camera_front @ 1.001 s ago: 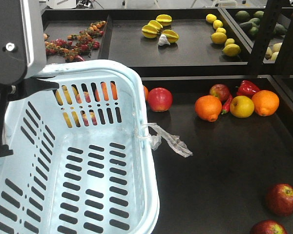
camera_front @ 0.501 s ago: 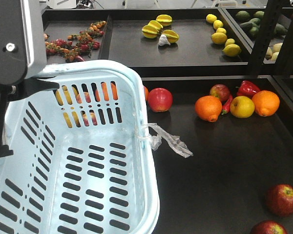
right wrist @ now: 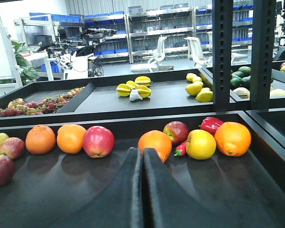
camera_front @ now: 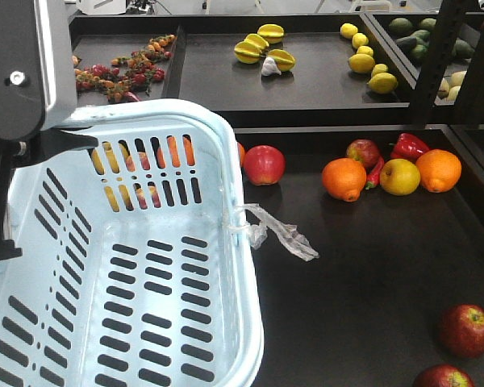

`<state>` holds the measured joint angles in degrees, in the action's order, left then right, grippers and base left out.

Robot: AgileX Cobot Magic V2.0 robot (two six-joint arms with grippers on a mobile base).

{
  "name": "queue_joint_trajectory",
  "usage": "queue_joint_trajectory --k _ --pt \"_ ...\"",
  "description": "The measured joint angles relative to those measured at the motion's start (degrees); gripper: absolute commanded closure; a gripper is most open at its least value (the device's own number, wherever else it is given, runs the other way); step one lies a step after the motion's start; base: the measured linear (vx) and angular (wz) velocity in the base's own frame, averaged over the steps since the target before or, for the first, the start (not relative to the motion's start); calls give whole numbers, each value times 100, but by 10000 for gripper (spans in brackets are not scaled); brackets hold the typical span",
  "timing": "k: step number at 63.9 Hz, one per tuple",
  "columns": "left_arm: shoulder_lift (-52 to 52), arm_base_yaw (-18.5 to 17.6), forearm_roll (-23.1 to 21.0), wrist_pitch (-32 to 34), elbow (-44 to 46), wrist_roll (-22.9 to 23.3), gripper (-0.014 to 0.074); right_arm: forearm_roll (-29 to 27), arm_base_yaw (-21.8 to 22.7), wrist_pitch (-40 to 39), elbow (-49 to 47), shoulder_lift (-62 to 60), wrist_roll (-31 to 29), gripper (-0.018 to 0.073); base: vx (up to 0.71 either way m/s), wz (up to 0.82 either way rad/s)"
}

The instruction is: Pick three apples into basket with both arms

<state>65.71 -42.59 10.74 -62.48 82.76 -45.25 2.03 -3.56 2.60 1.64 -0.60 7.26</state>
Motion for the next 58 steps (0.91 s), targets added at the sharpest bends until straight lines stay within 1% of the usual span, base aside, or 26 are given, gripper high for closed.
queue_joint_trajectory --k 49,58 --pt "0 0 0 0 0 0 603 0 0 0 0 0 0 568 0 0" --pt "0 0 -123 0 0 0 603 0 0 0 0 0 0 568 0 0"
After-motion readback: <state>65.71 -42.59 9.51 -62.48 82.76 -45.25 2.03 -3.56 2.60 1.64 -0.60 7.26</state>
